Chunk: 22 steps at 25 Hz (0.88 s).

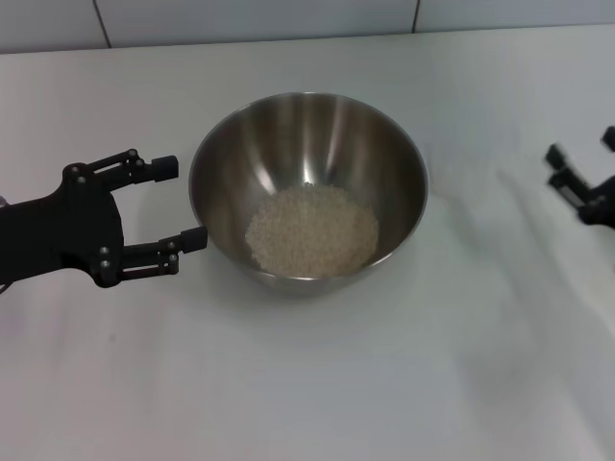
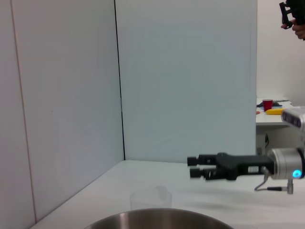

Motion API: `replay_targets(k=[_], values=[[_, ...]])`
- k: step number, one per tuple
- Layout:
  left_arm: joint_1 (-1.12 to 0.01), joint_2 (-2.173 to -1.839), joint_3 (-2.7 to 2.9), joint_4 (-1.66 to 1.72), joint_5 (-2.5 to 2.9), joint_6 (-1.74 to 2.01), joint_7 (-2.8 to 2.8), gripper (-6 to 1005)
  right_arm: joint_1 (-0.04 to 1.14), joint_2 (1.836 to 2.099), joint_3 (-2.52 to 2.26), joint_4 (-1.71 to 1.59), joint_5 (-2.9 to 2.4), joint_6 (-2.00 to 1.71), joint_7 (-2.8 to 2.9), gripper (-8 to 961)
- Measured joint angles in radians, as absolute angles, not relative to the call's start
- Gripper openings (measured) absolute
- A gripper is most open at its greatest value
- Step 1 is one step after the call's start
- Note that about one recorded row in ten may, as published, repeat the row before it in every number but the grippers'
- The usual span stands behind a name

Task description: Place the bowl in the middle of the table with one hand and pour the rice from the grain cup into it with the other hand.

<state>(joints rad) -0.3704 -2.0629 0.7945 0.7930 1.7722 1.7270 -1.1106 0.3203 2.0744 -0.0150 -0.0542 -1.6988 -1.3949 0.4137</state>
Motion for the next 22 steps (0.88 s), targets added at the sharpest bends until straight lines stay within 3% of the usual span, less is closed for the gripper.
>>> replay_targets(k=[7,22], values=[[-0.367,-2.057,0.793,0.793,1.778,1.731,-1.115,829,0.334,2.067,-0.264,-0.466,-1.846,-1.644,1.116,777],[-0.325,-2.049,0.803,0.793,1.781,1.804,-1.115,829,0.422,2.080,-0.613,-0.748,-1.916,-1.717,1.153,778]])
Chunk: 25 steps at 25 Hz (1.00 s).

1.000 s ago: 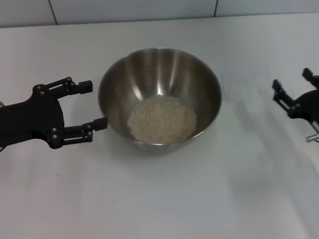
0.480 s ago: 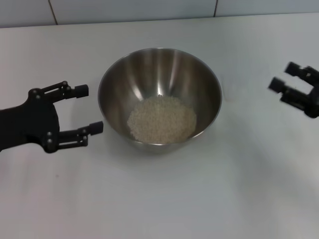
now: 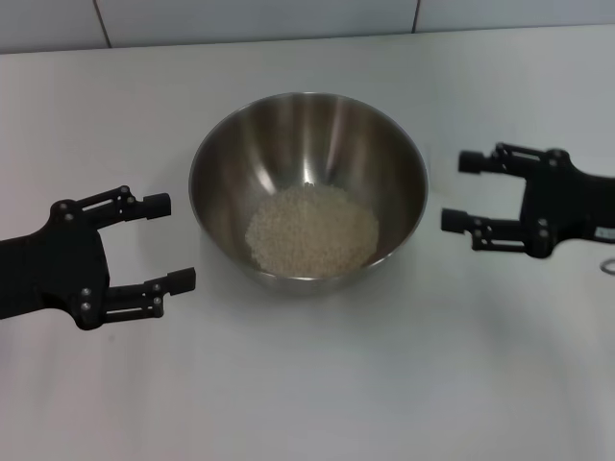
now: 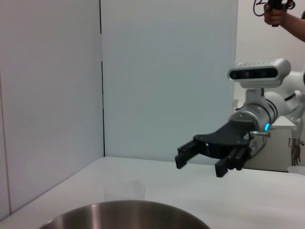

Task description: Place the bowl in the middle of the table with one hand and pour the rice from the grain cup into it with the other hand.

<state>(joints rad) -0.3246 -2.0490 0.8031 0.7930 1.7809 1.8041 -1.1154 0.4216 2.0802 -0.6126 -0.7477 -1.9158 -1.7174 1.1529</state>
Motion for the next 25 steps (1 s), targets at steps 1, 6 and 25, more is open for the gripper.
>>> replay_targets(k=[1,6,25], values=[[-0.325,-2.049,0.803,0.793,1.781,1.804,-1.115,829,0.434,2.081,-0.622,-0.746,-1.914,-1.711,1.142,778],[-0.325,-2.055,0.804,0.793,1.781,1.814,-1.115,829,0.465,2.085,-0.658,-0.741,-1.910,-1.672,1.100,778],[-0.319,-2.059,0.798,0.793,1.781,1.813,-1.107,829,0.488,2.088,-0.769,-0.724,-1.855,-1.573,1.059,779]])
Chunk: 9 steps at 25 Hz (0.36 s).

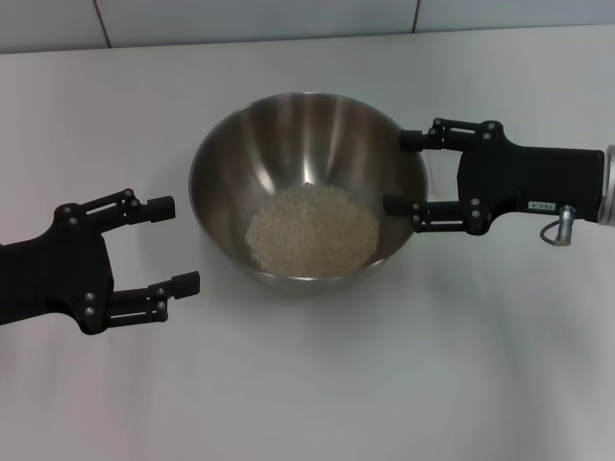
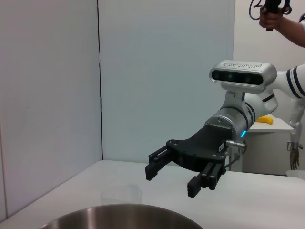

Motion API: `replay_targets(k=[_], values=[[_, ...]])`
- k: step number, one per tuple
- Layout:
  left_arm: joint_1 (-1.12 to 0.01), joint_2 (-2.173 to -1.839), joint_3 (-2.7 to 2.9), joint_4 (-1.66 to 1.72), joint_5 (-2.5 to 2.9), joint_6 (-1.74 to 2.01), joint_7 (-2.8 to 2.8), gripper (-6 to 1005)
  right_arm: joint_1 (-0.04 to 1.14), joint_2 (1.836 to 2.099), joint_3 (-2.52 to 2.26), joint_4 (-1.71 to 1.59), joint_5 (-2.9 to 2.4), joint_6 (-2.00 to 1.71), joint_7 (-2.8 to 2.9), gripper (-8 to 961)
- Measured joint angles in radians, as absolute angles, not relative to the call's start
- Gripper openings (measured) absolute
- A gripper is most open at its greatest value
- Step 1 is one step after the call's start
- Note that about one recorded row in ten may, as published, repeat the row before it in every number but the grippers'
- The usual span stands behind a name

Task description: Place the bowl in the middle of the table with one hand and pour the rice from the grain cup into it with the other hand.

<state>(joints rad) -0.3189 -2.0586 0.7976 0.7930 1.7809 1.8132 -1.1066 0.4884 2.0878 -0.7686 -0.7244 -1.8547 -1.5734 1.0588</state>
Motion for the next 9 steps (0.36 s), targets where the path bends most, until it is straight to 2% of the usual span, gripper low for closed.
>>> replay_targets(k=[9], values=[[-0.318,-2.059,0.795,0.793,1.781,1.808,-1.105,829,0.479,2.088,-0.770,-0.691,-1.817,-1.574,0.995,779]])
